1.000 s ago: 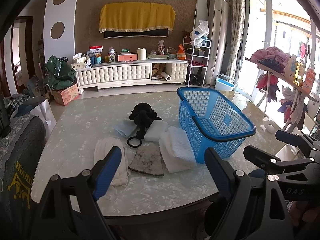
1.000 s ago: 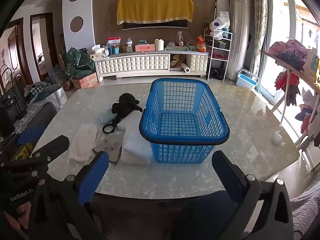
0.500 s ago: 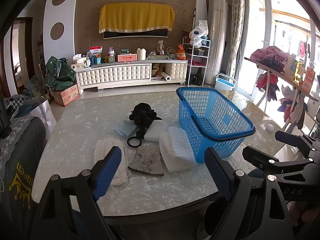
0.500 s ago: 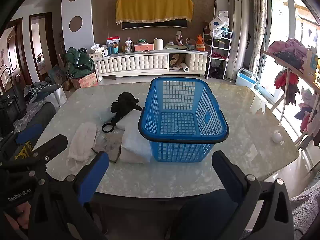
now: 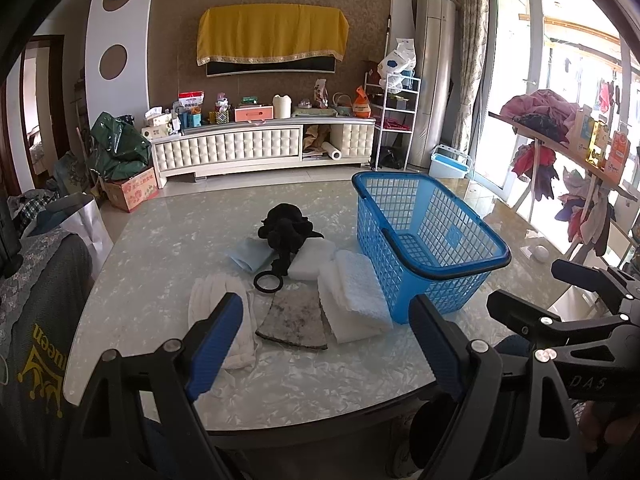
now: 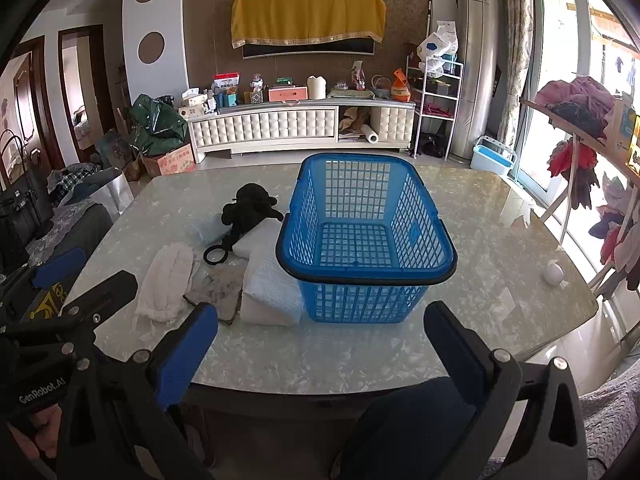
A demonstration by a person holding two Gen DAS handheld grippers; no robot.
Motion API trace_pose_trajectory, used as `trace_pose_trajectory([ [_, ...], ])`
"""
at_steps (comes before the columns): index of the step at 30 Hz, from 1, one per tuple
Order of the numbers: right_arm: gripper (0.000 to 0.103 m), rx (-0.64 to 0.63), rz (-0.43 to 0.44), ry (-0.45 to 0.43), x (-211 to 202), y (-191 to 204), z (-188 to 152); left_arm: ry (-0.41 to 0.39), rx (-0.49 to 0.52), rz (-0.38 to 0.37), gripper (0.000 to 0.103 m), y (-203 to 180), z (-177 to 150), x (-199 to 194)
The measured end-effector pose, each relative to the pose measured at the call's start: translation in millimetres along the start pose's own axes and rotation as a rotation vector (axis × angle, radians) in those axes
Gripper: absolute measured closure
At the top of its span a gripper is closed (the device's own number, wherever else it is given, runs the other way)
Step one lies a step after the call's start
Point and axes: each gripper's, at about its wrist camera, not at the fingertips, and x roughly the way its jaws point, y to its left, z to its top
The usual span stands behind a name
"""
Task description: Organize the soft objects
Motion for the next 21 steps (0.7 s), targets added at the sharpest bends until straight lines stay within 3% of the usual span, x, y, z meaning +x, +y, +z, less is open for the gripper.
trace_pose_trajectory([
  [16,0.000,-0.005,0.009,0.003,1.5,1.5,0.8,-0.004,0.014,0.003,0.019,1.7,-0.6,0.9],
  [21,0.000,-0.015,0.031,-0.057,5.0,1.5,17.6,-0.031,0.026,0.028,0.019,14.1,5.3,8.8],
])
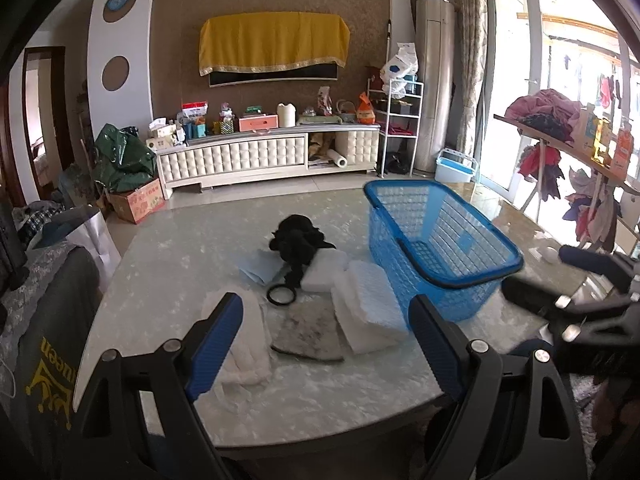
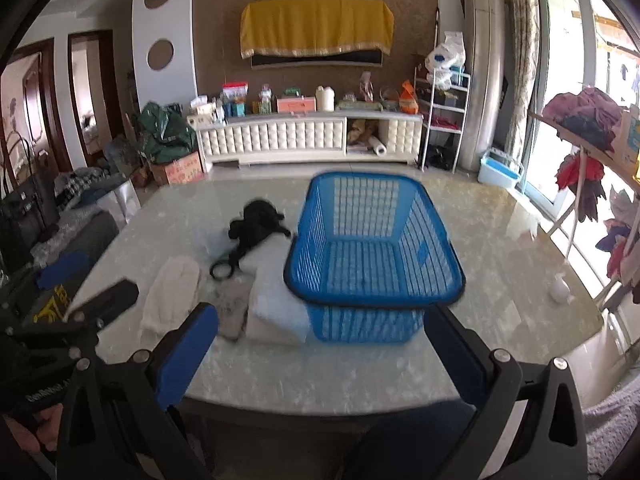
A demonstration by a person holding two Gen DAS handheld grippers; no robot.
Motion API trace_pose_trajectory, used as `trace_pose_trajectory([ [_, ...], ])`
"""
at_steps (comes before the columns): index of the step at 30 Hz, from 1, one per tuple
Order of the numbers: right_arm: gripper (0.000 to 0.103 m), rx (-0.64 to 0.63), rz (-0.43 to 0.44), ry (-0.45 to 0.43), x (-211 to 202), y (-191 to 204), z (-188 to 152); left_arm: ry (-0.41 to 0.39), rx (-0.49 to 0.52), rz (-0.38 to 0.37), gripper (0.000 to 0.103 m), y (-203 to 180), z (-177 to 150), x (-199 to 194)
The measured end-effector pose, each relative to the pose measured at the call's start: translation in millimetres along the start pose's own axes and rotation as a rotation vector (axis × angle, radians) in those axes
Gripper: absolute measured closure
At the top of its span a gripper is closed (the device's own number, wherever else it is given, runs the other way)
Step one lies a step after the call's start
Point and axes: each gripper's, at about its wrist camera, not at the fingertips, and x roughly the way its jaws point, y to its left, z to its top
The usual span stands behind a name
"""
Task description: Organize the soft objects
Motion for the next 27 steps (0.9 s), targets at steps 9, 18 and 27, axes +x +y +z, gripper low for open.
trace_pose_trajectory([
  [9,0.000,-0.220,0.029,-0.036,30.6,42.2,29.2,0.028,0.025,0.076,0.019,43.7,15.0,25.9],
  [18,0.000,-0.327,0.139,0.070,76.1,69.7,56.6,0.153,0.074,0.102,0.019,80.0,12.0,53.3],
  [27,0.000,-0.349,0.255,0.223,113.1,98.4,64.2,0.313,-0.003,0.074,0.019,114.4,-4.6,79.9],
])
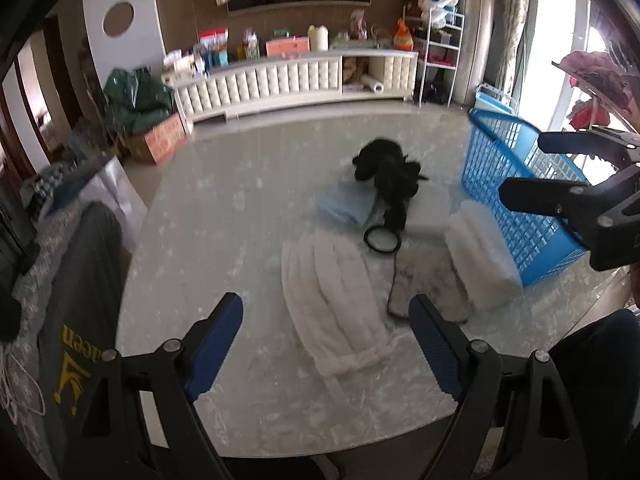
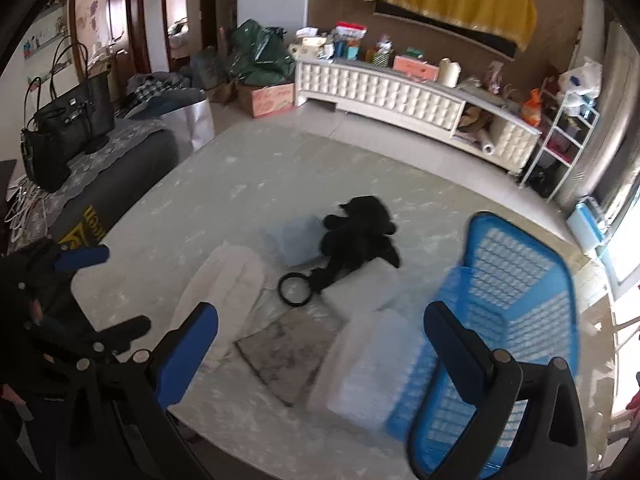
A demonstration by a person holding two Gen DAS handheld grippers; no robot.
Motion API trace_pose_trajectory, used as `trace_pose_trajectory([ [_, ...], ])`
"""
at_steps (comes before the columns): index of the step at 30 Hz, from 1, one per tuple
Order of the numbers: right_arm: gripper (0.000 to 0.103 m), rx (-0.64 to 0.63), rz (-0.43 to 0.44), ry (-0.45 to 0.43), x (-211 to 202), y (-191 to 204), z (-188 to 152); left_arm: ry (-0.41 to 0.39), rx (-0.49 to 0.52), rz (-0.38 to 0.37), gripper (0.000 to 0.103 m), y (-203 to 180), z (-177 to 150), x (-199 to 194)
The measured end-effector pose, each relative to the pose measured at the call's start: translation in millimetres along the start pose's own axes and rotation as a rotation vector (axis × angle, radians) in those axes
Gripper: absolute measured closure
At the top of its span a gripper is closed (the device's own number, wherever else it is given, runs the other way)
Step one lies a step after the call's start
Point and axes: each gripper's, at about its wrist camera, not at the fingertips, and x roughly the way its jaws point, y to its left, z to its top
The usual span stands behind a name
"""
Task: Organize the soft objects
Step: 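Reach the right tool to the white waffle towel and grasp it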
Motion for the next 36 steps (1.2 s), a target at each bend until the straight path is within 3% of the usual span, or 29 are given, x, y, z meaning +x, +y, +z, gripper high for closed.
trace_pose_trajectory([
  [8,0.000,-0.037,0.024,0.158,43.9,23.0,4.1,0.118,-0.046,-0.023,0.019,26.6,4.7,34.8],
  [11,0.011,-0.016,0.040,0.214,62.6,24.2,5.8,0.141,-0.065,-0.037,0.019,37.0,9.3,44.5],
  [14,0.013,-0.003,0.047,0.268,79.4,25.3,5.9,0.161,-0.065,-0.043,0.019,44.3,14.0,55.5],
  [19,0.013,0.038,-0.018,0.370,104.0,21.0,2.7,0.195,-0.046,-0.053,0.019,51.1,18.4,76.9],
  [29,0.016,0.104,-0.133,0.471,109.5,-2.1,-6.3,0.277,-0.033,-0.082,0.019,56.4,10.3,119.0],
  [36,0.038,0.135,-0.167,0.549,127.7,-16.5,-30.7,0.299,-0.026,-0.112,0.019,49.9,3.4,138.8],
])
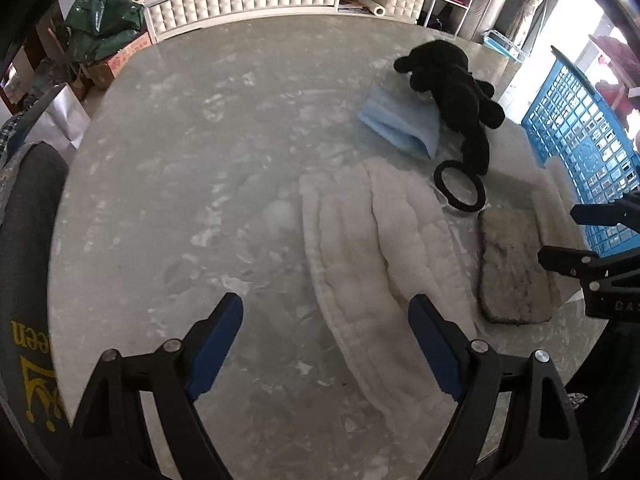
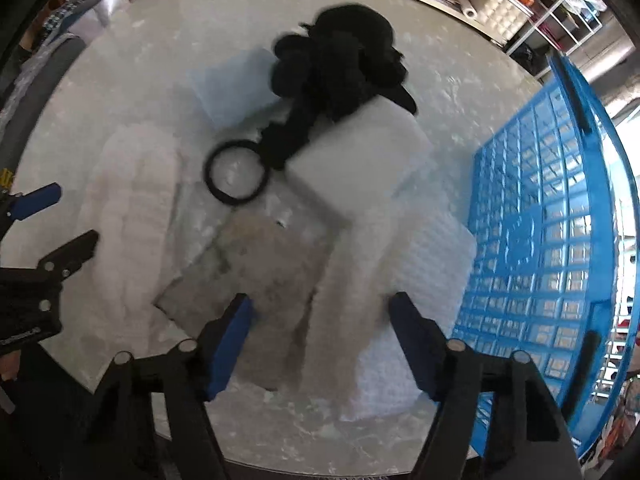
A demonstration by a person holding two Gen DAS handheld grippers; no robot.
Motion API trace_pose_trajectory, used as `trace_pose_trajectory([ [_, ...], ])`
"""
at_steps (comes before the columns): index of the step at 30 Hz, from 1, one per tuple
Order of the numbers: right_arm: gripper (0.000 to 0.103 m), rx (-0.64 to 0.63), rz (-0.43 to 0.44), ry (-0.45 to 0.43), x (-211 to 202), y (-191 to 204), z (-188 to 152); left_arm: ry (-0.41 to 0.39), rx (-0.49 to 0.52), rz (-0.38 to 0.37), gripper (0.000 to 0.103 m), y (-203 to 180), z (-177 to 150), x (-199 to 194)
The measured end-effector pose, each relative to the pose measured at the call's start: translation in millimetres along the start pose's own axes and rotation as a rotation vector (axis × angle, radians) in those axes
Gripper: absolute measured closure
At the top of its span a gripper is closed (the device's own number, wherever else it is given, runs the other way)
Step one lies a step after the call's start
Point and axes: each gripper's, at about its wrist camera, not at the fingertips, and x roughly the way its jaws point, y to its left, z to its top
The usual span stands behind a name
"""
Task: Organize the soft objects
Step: 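Reach the right tool to the white waffle towel and grasp it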
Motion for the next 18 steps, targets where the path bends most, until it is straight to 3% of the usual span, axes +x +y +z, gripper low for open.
trace_pose_trajectory([
  [6,0.044,0.011,-0.042,0.025,8.1,-10.6,-13.3,0.015,-0.005,-0.006,0.019,1.8,4.1,11.5],
  [9,0.052,0.020,-0.036,0.045,13.0,-15.8,-21.9,0.025,-0.001,-0.009,0.020,-1.3,8.0,13.4],
  [18,0.060,0.005,-0.065,0.034,45.6,-32.5,-14.1,0.029,0.045,0.002,0.027,-13.4,12.6,16.9],
])
